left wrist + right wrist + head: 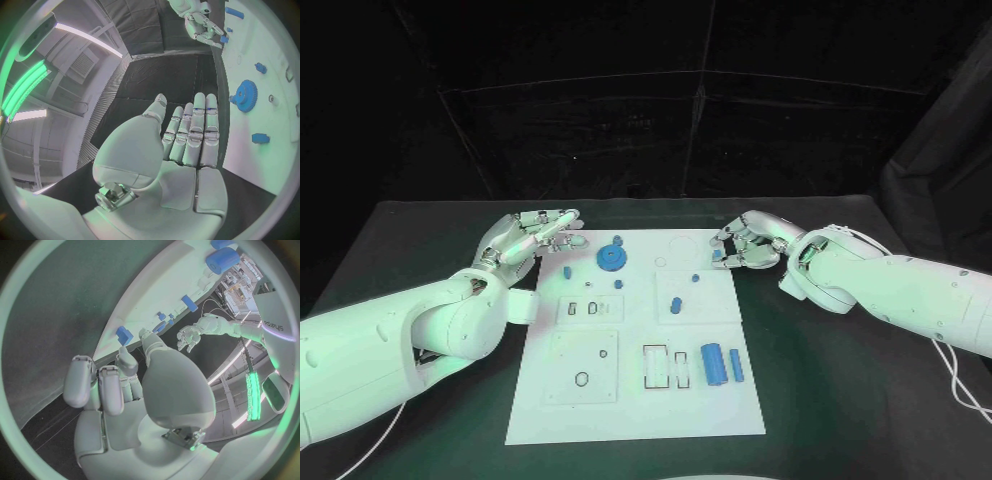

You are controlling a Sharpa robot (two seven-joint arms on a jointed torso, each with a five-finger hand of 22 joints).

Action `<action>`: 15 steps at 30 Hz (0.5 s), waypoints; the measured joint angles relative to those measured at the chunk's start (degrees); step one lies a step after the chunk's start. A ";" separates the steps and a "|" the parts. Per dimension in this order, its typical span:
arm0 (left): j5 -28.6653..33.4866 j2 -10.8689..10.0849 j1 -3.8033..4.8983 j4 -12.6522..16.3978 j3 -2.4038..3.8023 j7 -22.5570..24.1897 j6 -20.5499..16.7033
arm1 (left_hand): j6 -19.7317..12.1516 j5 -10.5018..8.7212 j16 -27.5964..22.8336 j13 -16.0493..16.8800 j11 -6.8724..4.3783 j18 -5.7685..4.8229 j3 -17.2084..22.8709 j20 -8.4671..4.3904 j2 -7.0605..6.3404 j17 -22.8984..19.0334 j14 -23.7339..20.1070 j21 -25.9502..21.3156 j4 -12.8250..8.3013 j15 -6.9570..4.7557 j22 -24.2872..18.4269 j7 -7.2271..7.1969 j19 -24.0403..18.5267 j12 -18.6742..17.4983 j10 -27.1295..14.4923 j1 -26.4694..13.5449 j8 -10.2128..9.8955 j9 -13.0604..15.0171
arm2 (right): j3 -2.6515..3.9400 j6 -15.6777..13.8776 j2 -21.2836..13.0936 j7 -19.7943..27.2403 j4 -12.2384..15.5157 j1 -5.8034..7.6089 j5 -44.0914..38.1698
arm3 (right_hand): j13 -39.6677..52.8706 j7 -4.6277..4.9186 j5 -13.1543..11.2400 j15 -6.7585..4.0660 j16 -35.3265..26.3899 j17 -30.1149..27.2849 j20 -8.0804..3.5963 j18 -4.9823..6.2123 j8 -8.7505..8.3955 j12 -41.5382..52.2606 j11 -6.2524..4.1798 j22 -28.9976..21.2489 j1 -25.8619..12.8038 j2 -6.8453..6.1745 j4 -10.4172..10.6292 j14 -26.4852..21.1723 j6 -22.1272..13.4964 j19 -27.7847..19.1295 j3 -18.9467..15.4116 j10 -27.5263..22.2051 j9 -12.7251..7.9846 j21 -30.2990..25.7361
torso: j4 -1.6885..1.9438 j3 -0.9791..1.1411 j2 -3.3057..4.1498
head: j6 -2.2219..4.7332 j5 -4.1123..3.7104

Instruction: Assemble the parts on the task board

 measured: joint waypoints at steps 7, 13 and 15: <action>0.00 -0.03 -0.01 0.00 -0.01 -0.05 0.00 | 0.00 0.00 -0.01 0.00 0.00 0.00 0.00 0.00 0.00 0.00 0.00 0.00 0.00 0.00 0.00 0.00 0.00 0.00 0.00 0.00 0.00 0.00 | 0.00 0.38 -0.07 -0.02 -0.06 -0.05 -0.08 | 0.16 -0.10 -0.28 0.00 0.00 0.00 0.00 0.00 0.22 0.00 0.00 0.14 0.82 0.82 -0.78 0.00 0.46 0.00 0.46 0.00 0.00 0.00 | -0.02 0.00 -0.01 | -0.13 -0.07; 0.00 -0.03 -0.01 -0.01 -0.01 -0.08 0.01 | 0.00 0.00 -0.22 0.00 0.00 0.00 0.00 0.00 0.00 -0.01 0.00 0.00 0.00 0.00 0.01 0.00 0.00 0.00 0.00 0.00 0.00 0.00 | 0.00 0.59 0.00 -0.06 -0.48 -0.07 -0.22 | 0.16 -0.06 -1.80 0.00 0.00 0.00 0.00 0.00 0.22 0.00 0.00 0.27 2.97 1.73 -2.14 0.00 0.76 0.00 1.82 0.00 -0.01 0.00 | -0.02 0.00 -0.01 | -0.14 -0.12; 0.00 -0.03 -0.01 -0.02 -0.01 -0.09 0.01 | 0.00 0.00 -0.22 0.00 0.00 -0.01 0.00 0.00 0.00 -0.01 0.00 0.00 0.00 0.00 0.01 0.00 0.00 0.00 0.00 0.00 0.00 0.00 | 0.00 0.63 0.04 -0.07 -0.63 -0.07 -0.33 | 0.15 -0.06 -2.07 0.00 0.00 0.00 0.00 0.00 0.22 0.00 0.00 0.29 3.52 2.17 -2.74 0.00 0.76 0.00 2.42 0.00 -0.01 0.00 | -0.02 0.00 -0.02 | -0.14 -0.12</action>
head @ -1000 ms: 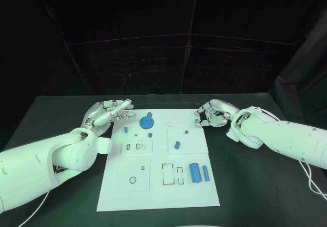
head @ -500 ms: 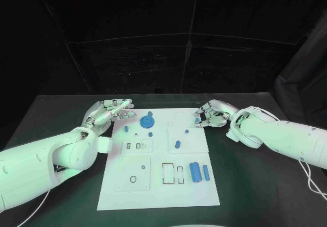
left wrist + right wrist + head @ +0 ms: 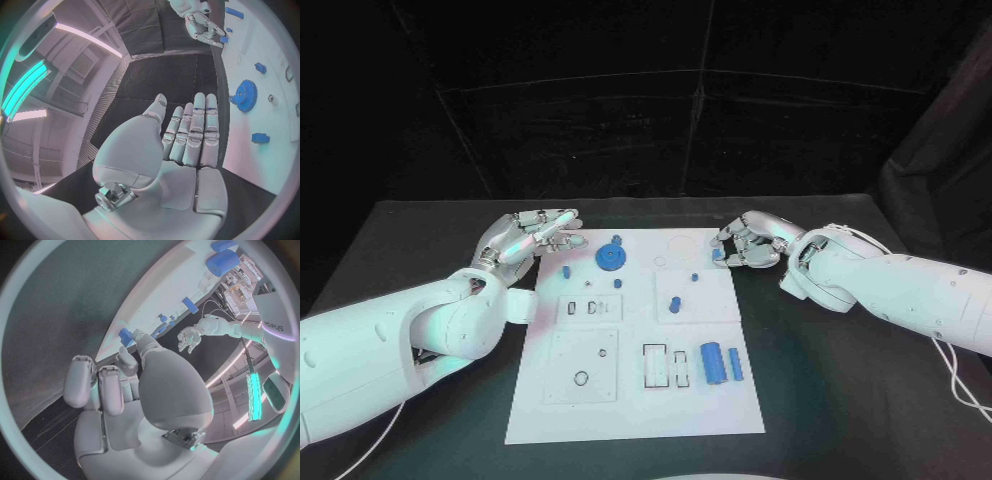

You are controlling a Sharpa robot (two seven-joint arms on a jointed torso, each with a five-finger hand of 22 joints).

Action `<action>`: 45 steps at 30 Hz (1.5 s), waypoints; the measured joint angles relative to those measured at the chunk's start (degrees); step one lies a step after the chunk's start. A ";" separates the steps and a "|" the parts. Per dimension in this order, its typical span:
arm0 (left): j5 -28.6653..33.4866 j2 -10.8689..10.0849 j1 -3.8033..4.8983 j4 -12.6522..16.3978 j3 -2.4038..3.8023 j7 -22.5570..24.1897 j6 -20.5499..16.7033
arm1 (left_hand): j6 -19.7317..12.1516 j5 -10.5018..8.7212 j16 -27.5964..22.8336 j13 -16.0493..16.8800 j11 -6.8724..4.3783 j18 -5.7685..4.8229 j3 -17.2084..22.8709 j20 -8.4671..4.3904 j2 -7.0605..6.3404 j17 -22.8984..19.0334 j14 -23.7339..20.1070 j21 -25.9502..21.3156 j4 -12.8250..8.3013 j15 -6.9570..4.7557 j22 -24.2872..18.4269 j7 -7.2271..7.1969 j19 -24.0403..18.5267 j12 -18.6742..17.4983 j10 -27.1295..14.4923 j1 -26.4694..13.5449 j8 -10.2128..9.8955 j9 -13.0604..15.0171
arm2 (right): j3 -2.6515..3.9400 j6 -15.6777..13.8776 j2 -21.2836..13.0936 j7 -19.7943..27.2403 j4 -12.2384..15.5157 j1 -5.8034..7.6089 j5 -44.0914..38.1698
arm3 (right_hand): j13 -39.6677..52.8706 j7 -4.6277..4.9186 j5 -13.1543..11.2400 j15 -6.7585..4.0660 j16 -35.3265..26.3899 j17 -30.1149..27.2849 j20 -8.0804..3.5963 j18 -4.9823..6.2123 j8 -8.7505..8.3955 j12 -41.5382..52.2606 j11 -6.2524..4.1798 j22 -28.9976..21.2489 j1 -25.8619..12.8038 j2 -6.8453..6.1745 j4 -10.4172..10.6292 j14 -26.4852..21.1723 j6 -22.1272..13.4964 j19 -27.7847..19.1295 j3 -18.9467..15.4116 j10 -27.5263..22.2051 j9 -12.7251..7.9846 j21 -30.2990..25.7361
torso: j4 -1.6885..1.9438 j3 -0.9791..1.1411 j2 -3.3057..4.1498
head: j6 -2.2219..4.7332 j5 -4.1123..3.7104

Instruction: Assemble the parts on the task board

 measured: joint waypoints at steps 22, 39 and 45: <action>0.00 0.01 -0.03 -0.11 -0.01 -0.09 0.00 | 0.00 0.00 0.00 0.00 0.00 0.01 0.00 0.00 0.00 -0.01 0.00 0.00 0.00 0.00 0.01 0.00 0.00 0.00 0.00 0.00 0.00 0.00 | 0.00 0.34 0.64 -0.06 -0.45 -0.04 -1.31 | 0.14 -0.02 -0.34 0.00 0.00 0.00 0.00 0.00 0.00 0.00 0.00 -0.01 1.14 -0.06 -1.50 0.00 0.40 0.00 1.51 0.00 -0.01 0.00 | 0.01 0.02 -0.01 | -0.07 -0.08; 0.00 0.03 -0.04 -0.19 -0.01 -0.19 0.00 | 0.21 0.00 0.00 0.00 0.00 0.01 0.00 0.00 0.00 0.04 0.00 0.00 0.00 0.00 -0.05 0.21 0.00 0.00 0.00 0.00 0.00 0.00 | 0.00 0.41 1.03 -0.36 -0.96 -0.07 -1.95 | 0.88 -0.43 -3.88 -0.14 0.00 0.03 0.00 0.00 0.87 0.67 -0.63 0.17 0.98 0.70 -2.44 -0.13 3.05 0.00 4.70 0.63 0.08 0.21 | 0.03 0.01 0.01 | -0.25 -0.22; 0.00 0.02 -0.05 -0.25 -0.01 -0.23 0.00 | 0.21 0.00 0.00 0.00 0.00 0.00 0.00 0.00 0.00 0.04 0.00 0.00 0.00 0.00 -0.05 0.21 0.00 0.00 0.00 0.00 0.01 0.00 | 0.00 0.40 1.03 -0.57 -1.14 -0.07 -2.15 | 0.94 -0.43 -3.88 -0.21 0.00 0.03 0.00 0.00 0.87 0.67 -0.63 0.17 0.98 0.70 -2.29 -0.21 3.05 0.00 4.85 0.63 0.08 0.21 | 0.05 0.01 0.01 | -0.30 -0.25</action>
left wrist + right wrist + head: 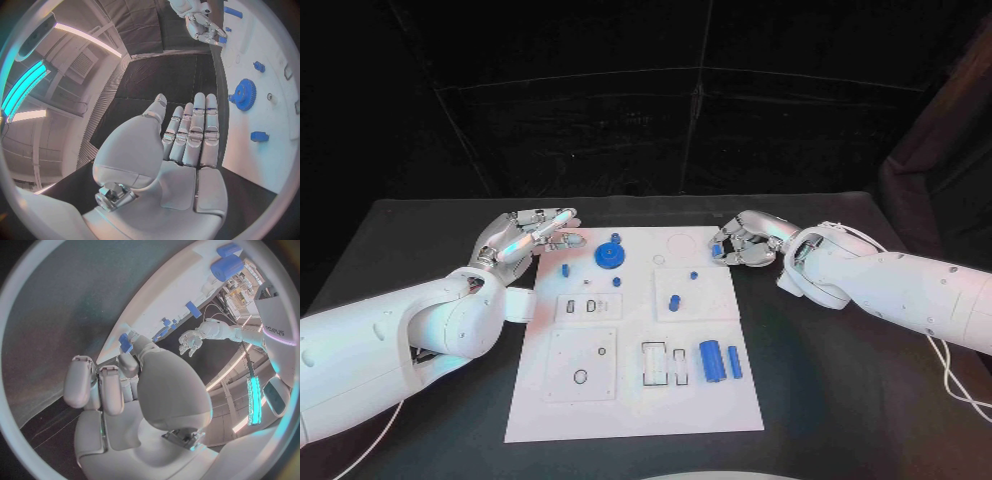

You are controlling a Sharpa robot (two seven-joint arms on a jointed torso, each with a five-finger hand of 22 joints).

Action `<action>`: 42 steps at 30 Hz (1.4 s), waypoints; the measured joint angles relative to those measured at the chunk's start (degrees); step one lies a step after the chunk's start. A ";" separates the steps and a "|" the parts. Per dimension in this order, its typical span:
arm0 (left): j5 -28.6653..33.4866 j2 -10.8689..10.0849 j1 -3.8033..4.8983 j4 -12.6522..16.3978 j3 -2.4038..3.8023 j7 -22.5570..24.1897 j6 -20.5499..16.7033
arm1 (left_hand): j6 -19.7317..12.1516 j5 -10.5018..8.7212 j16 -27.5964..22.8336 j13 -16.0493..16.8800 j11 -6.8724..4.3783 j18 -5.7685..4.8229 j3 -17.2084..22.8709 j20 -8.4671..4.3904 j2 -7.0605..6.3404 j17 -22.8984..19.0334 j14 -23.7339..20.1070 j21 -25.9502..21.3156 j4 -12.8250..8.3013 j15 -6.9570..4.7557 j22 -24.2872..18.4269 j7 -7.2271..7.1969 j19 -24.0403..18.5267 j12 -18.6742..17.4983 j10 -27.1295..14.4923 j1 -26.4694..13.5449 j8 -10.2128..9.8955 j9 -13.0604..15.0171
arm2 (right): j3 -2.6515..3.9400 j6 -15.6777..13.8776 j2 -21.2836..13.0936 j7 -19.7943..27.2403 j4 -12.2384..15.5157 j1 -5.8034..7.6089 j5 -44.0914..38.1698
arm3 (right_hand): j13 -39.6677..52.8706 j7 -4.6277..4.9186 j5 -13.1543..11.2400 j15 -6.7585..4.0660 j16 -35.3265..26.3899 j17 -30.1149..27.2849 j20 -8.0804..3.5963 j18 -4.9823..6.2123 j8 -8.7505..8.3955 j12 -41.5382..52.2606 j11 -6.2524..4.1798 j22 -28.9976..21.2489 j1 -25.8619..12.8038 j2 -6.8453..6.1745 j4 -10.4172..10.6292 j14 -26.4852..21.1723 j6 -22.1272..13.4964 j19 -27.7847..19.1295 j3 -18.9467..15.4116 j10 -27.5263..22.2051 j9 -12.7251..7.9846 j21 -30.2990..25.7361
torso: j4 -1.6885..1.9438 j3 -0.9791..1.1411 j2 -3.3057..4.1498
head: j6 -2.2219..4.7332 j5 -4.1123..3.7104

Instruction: Assemble the parts on the task board

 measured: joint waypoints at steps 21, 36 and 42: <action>0.00 -0.11 0.00 -0.17 0.00 -0.28 0.00 | 0.00 0.00 0.00 0.00 0.00 0.00 0.16 0.00 0.00 -0.01 0.00 0.00 -0.16 0.00 0.01 0.00 0.00 -0.23 0.00 0.00 0.00 0.00 | 0.02 -0.78 0.57 -2.16 0.25 0.01 -1.40 | -0.02 -0.76 -2.74 -0.43 0.00 -0.01 -0.42 0.00 1.02 0.00 -0.41 0.14 -1.02 1.01 -0.89 0.01 2.97 0.42 4.53 0.40 -0.05 0.00 | -0.05 0.01 -0.07 | -0.19 -0.25; 0.00 -0.73 0.00 -0.15 -0.01 -0.43 0.00 | 0.00 0.00 0.00 0.00 0.00 0.00 0.16 0.00 0.00 0.05 0.00 -0.22 -0.15 0.00 -0.06 0.00 0.00 -0.23 0.00 0.00 -0.20 0.00 | 0.02 -4.29 -0.28 -5.44 5.65 0.01 -1.61 | -0.30 -0.98 -4.30 -0.62 0.00 -0.02 -0.62 0.00 1.25 0.00 -0.61 0.13 -1.82 1.83 -1.48 0.21 3.41 0.62 7.68 0.61 -0.05 0.00 | -0.10 -0.07 -0.34 | 0.05 0.13; 0.00 -0.82 0.03 -0.18 -0.01 -0.48 0.00 | 0.00 0.00 0.00 0.00 0.00 0.01 0.16 0.00 0.00 0.05 0.00 -0.22 -0.15 0.00 -0.05 0.00 0.00 -0.22 0.00 0.00 -0.19 0.00 | 0.08 -5.88 -0.84 -7.99 10.97 0.36 -0.57 | -0.39 -1.00 -5.12 -0.62 0.00 -0.02 -0.62 0.00 1.13 -0.28 -0.61 -0.07 -2.84 2.02 -1.56 0.21 3.38 0.62 8.69 0.61 -0.06 0.00 | -0.10 -0.36 -0.70 | -0.21 0.32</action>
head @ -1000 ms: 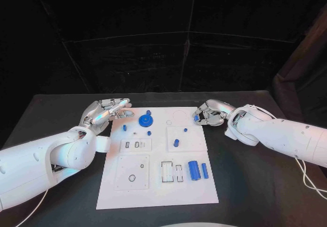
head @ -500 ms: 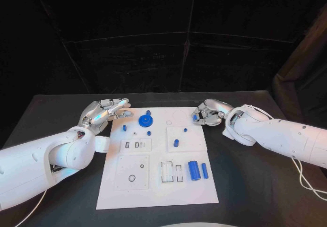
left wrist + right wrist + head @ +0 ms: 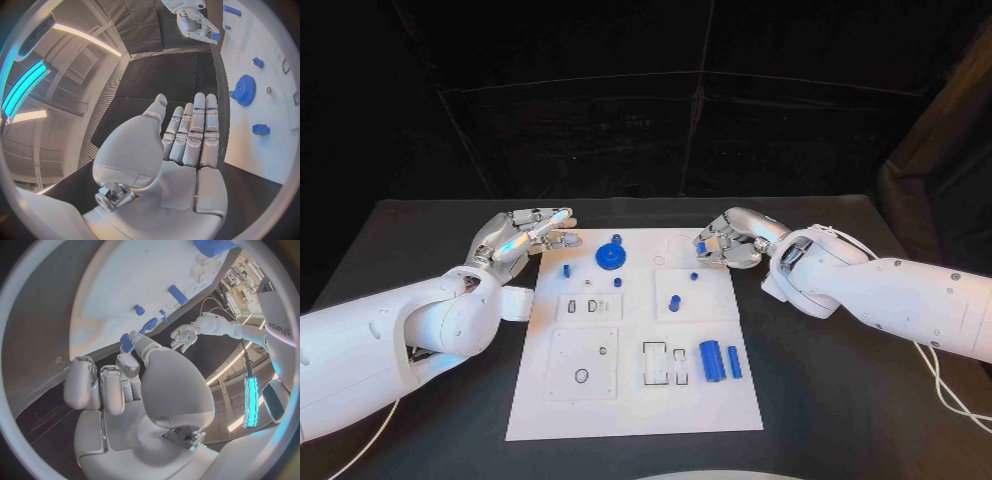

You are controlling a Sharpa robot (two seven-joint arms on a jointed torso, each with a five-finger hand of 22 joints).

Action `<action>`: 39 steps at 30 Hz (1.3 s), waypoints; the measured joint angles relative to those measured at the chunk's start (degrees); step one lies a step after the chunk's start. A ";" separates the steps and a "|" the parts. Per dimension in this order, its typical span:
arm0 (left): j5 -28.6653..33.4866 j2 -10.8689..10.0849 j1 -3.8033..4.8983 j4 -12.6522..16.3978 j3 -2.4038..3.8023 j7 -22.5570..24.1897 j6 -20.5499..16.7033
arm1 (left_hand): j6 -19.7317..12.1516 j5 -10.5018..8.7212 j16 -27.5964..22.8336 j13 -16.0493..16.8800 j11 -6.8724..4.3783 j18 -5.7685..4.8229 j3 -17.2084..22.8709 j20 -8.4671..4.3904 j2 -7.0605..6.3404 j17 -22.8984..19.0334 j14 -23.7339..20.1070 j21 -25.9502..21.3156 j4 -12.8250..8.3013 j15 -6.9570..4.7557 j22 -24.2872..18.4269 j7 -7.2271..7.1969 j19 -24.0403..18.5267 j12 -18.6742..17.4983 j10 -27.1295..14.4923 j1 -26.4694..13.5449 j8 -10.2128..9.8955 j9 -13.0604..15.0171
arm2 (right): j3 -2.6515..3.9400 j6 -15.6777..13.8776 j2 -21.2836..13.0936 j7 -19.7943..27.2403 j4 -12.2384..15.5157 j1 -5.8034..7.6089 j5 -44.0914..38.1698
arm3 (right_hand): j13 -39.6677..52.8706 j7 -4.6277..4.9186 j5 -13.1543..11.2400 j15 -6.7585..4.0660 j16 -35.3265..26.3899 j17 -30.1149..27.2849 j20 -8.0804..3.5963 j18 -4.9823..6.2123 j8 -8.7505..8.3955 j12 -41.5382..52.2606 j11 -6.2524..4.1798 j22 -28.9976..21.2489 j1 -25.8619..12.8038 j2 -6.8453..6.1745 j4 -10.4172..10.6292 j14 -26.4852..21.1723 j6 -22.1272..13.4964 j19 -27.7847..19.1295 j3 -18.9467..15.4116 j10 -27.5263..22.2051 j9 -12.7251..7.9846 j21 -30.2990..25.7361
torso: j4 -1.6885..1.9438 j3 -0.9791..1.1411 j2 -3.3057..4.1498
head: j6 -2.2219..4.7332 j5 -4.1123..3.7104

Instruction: Assemble the parts on the task board

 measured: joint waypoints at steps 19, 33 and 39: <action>0.07 0.44 0.11 -0.44 0.02 -0.04 -0.03 | 0.00 0.00 0.00 0.00 0.00 0.00 0.00 0.00 0.00 -0.01 0.00 0.00 0.00 0.00 0.01 0.00 0.00 0.00 0.00 0.00 0.00 0.00 | 0.00 0.25 13.43 -9.19 3.88 0.33 -2.08 | -0.76 -0.04 -0.68 0.00 -0.29 0.00 0.00 0.00 -0.35 -0.78 -0.21 -0.18 -0.73 -0.16 -0.19 0.00 -0.17 0.00 0.82 -0.22 -0.14 0.00 | 0.50 -0.33 -0.11 | -0.86 3.19; 0.21 0.85 0.20 -0.97 0.03 -0.04 -0.11 | 0.00 0.00 -0.24 0.00 0.00 0.00 0.00 0.00 0.00 0.03 0.00 0.00 0.00 0.00 -0.04 0.00 0.00 0.00 0.00 0.00 0.01 0.00 | -2.75 2.78 18.58 -11.91 1.82 -0.54 -9.49 | -0.89 -0.02 -0.69 0.01 -0.29 -0.01 -0.20 0.00 -0.68 -1.07 -0.21 -0.31 -0.95 -0.39 -0.32 0.00 -0.37 -0.21 0.95 -0.21 -0.11 0.00 | 0.41 -0.26 -0.09 | -1.58 5.13; 0.24 0.89 0.21 -1.05 0.03 -0.04 -0.11 | 0.00 0.00 -0.24 0.00 0.00 0.00 0.00 0.00 0.00 0.03 0.00 0.00 0.00 0.00 -0.03 0.00 0.00 0.00 0.00 0.00 0.01 0.00 | -2.88 3.42 19.12 -12.68 1.50 -0.73 -11.03 | -0.95 0.08 -0.98 0.01 -0.29 -0.01 -0.20 0.00 -0.69 -1.07 -0.21 -0.56 -0.95 -0.40 -0.32 0.00 -0.46 -0.21 0.95 -0.22 -0.11 0.00 | 0.40 -0.23 -0.08 | -1.76 5.12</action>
